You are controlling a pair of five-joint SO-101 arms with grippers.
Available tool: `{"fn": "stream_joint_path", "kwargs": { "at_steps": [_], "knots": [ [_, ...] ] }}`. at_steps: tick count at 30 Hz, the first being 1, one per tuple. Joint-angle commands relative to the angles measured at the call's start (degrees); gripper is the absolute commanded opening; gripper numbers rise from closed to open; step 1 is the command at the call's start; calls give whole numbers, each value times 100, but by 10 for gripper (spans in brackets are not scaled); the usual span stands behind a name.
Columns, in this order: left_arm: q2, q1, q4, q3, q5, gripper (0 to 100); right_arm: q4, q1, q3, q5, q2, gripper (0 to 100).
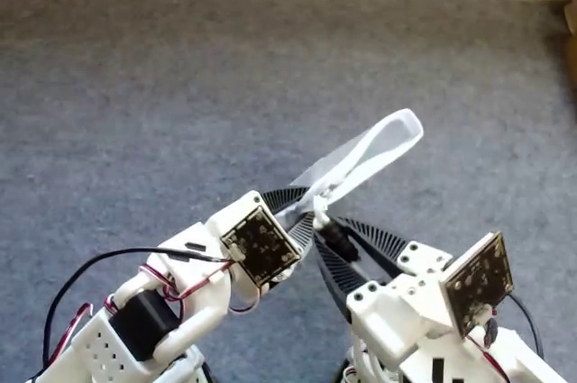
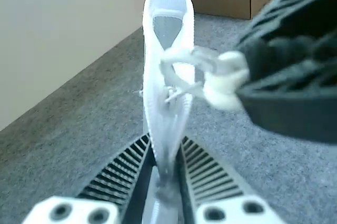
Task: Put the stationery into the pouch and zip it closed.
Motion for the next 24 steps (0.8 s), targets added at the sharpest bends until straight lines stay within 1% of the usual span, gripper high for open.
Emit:
{"fn": "stream_joint_path", "kwargs": {
  "at_steps": [1, 4, 10, 13, 24],
  "knots": [
    [13, -435, -79, 22, -44, 5, -655, 154, -409, -211, 57, 5],
    [4, -532, -79, 22, -26, 5, -1095, 664, -251, -457, 57, 5],
    [4, -532, -79, 22, -26, 5, -2053, 1552, 541, -730, 31, 5],
    [4, -532, -79, 31, -26, 5, -2484, 1886, 963, -853, 31, 5],
    [4, -532, 9, 22, -18, 5, -3811, 2958, 2123, -853, 31, 5]
  ]
}}
